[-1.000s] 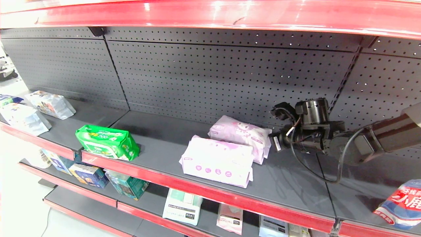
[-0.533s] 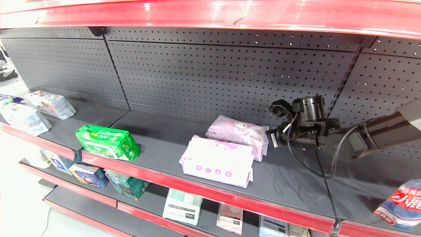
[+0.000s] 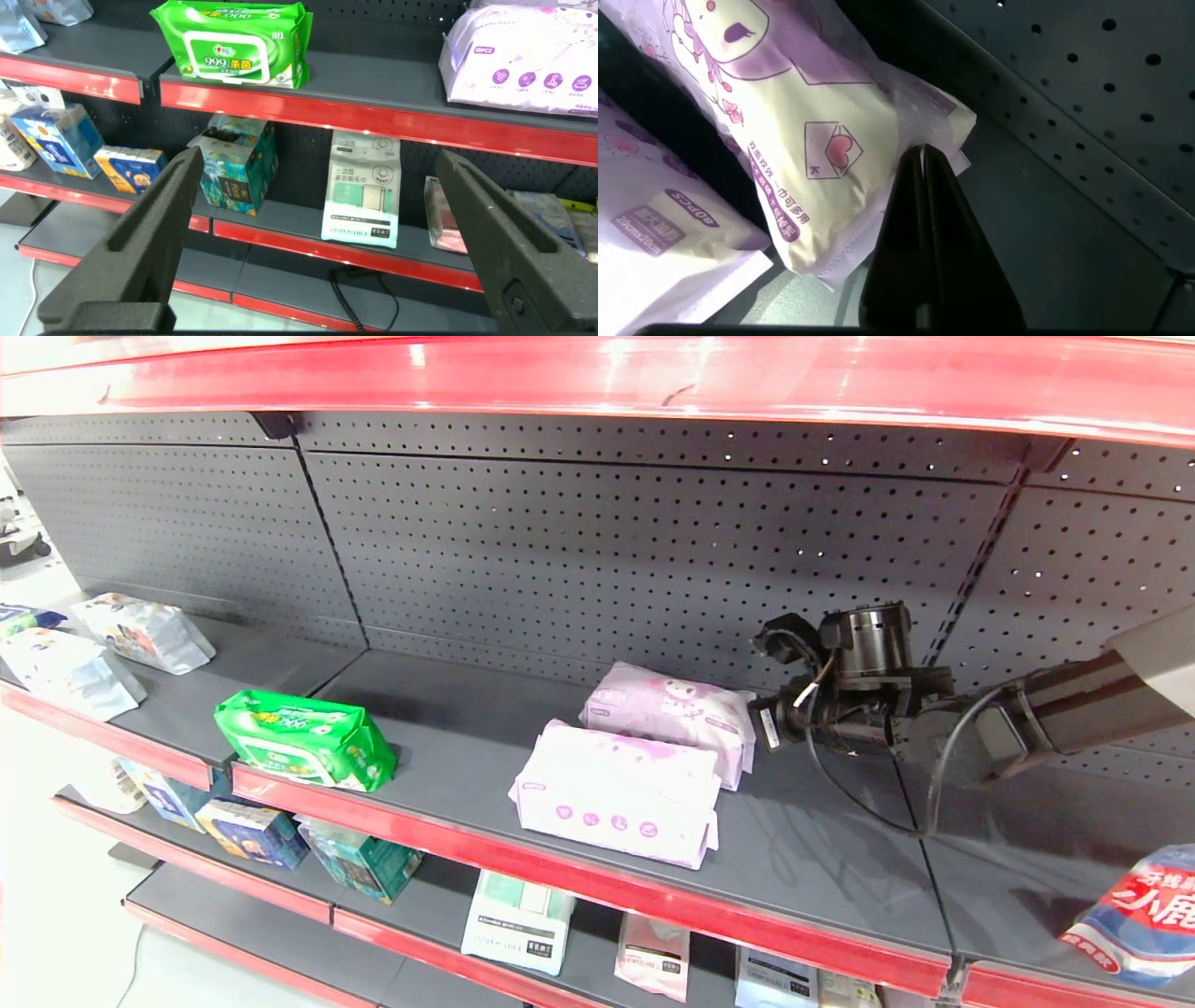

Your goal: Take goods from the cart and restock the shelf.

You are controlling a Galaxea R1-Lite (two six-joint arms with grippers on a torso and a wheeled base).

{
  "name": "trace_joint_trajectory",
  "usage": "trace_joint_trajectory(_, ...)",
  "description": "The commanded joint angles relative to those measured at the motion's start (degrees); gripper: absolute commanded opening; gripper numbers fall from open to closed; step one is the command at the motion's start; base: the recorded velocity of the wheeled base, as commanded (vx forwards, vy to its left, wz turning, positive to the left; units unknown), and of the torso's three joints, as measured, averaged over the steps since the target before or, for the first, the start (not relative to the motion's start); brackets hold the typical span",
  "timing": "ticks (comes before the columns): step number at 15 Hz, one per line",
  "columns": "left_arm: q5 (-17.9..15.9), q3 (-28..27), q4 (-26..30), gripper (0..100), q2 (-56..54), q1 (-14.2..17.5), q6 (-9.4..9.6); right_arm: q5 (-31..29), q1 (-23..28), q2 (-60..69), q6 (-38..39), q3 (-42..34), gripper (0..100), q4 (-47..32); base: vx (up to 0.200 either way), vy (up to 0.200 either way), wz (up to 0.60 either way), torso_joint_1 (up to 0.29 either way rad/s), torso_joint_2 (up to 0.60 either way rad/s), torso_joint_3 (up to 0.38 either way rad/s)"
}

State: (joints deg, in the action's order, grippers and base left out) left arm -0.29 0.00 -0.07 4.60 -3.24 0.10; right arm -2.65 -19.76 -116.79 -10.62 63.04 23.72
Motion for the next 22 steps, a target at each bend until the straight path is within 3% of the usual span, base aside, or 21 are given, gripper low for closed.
trace_joint_trajectory(1, -0.1, 0.0, 0.0, 100, 0.1, 0.0, -0.01, 0.0, 0.0, -0.3, 0.0, 0.1, 0, 0.0, 0.0, 0.0, 0.0, 0.0, 0.0, 0.0)
trace_joint_trajectory(10, 0.0, 0.0, 0.0, 100, 0.1, 0.0, -0.01, -0.2, -0.1, 0.0, 0.2, 0.4, 0, 0.0, 0.0, 0.0, 0.0, 0.0, 0.0, 0.0)
trace_joint_trajectory(18, 0.0, 0.0, 0.0, 100, 0.1, 0.0, -0.01, -1.7, 2.4, 12.5, 1.0, -9.7, 0, 0.0, 0.0, 0.0, 0.0, 0.0, 0.0, 0.0)
trace_joint_trajectory(22, -0.1, 0.0, 0.0, 100, 0.1, 0.0, -0.01, -2.5, 3.1, 16.9, 2.8, -10.6, 0, 0.1, 0.0, 0.0, 0.0, 0.0, 0.0, 0.0)
